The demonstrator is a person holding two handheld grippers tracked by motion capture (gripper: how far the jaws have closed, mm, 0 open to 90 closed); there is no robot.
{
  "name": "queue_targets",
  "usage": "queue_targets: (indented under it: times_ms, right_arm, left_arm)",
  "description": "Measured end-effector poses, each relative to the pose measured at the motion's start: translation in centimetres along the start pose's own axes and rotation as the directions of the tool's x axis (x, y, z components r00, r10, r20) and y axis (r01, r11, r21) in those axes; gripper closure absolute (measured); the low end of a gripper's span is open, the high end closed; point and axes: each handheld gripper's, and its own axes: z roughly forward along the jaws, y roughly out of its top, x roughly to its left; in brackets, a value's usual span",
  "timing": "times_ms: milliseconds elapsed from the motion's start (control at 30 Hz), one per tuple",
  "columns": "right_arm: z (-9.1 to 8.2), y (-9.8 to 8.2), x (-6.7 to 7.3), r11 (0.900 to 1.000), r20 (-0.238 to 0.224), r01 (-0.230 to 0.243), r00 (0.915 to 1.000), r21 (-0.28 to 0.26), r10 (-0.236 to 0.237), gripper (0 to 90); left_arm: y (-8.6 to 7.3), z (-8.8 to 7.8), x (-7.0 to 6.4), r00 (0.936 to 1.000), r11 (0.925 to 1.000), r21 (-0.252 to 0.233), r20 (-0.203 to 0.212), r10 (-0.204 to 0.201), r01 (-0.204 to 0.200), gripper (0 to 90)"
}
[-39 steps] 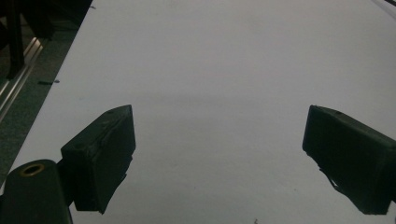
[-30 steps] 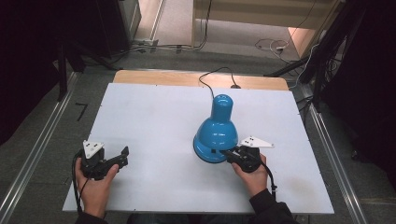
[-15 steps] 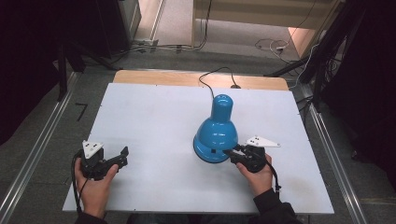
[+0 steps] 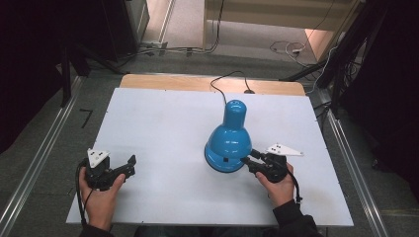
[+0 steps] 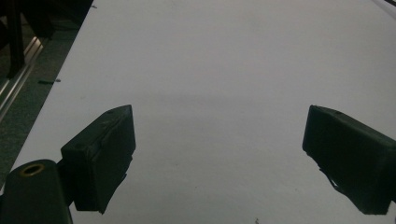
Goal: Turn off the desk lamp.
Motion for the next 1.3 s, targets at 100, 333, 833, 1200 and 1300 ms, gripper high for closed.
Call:
queue_targets:
  times_ms: [100,333,833,1200,1300]
  right_arm:
    - [-0.2,0.0,-0.4,1.0,0.007,0.003,1.0,-0.002,-0.003,48.6]
    - [-1.1,-0.1,-1.1,1.0,0.019,-0.011,0.9998,-0.012,0.011,47.2]
    - [-3.0,-0.3,-2.8,0.999,0.058,-0.032,0.9978,-0.034,0.034,45.8]
    - [-4.1,-0.6,-4.0,0.998,0.09,-0.041,0.9949,-0.043,0.045,43.6]
    - [-4.5,-0.7,-4.4,0.998,0.101,-0.042,0.9939,-0.045,0.046,43.1]
  left_arm:
    - [0.0,0.0,0.0,1.0,1.0,-0.001,0.001,0.001,-0.001,10.4]
    - [0.0,0.1,-0.1,1.0,1.0,0.001,0.0,0.002,-0.002,10.3]
    - [0.0,0.1,-0.1,1.0,1.0,-0.001,-0.001,0.002,-0.002,10.4]
    - [0.0,0.1,-0.1,1.0,1.0,0.002,-0.001,0.001,-0.001,10.4]
    - [0.0,0.1,-0.1,1.0,1.0,0.003,-0.002,0.001,-0.001,10.3]
